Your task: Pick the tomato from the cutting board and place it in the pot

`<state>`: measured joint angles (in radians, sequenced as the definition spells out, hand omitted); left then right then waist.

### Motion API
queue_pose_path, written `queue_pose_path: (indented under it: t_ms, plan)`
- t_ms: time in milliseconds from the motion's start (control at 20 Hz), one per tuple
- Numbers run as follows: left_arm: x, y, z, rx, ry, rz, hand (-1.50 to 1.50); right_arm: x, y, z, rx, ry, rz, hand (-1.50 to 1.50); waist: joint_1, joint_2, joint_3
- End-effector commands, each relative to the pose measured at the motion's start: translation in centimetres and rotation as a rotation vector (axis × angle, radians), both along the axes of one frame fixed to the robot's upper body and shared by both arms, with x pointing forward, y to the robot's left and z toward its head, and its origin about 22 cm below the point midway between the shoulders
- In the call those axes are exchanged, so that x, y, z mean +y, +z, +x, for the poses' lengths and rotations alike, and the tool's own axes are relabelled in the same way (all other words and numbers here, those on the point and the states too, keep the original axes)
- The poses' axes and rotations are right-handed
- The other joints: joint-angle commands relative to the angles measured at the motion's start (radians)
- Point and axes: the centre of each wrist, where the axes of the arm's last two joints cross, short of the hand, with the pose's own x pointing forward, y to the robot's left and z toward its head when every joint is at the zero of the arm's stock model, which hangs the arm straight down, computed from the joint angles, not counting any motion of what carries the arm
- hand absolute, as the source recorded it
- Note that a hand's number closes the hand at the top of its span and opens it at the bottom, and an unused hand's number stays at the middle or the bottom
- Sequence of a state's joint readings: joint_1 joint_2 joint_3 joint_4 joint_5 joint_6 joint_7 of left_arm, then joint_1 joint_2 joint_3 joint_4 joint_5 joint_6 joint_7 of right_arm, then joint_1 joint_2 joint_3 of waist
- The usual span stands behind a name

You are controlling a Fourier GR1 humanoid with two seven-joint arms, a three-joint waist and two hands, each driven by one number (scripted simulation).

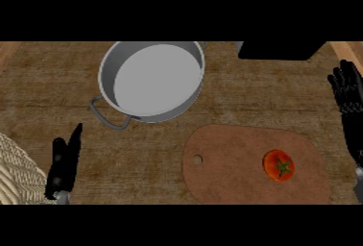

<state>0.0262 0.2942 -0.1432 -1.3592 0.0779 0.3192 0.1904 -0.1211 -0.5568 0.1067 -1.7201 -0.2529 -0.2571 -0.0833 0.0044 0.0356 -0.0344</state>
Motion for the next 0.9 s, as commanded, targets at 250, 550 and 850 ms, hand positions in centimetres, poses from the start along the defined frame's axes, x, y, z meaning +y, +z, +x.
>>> queue_pose_path:
  t_ms: [250, 550, 850]
  plan:
    - [6.1, 5.7, -6.0, -0.106, 0.038, 0.219, 0.0, -4.3, -8.6, -6.0, 0.375, -0.361, 0.187, 1.5, -0.115, -0.055, 0.039]
    - [5.6, 6.1, -4.6, -0.177, 0.01, 0.173, 0.0, -5.9, -9.4, -10.1, -0.038, -0.612, -0.357, -1.5, -0.115, -0.048, 0.033]
    - [5.7, 6.1, -1.3, -0.222, -0.072, 0.158, 0.0, -2.6, -10.7, -18.1, 0.005, -0.59, -0.367, -1.5, -0.039, -0.037, 0.033]
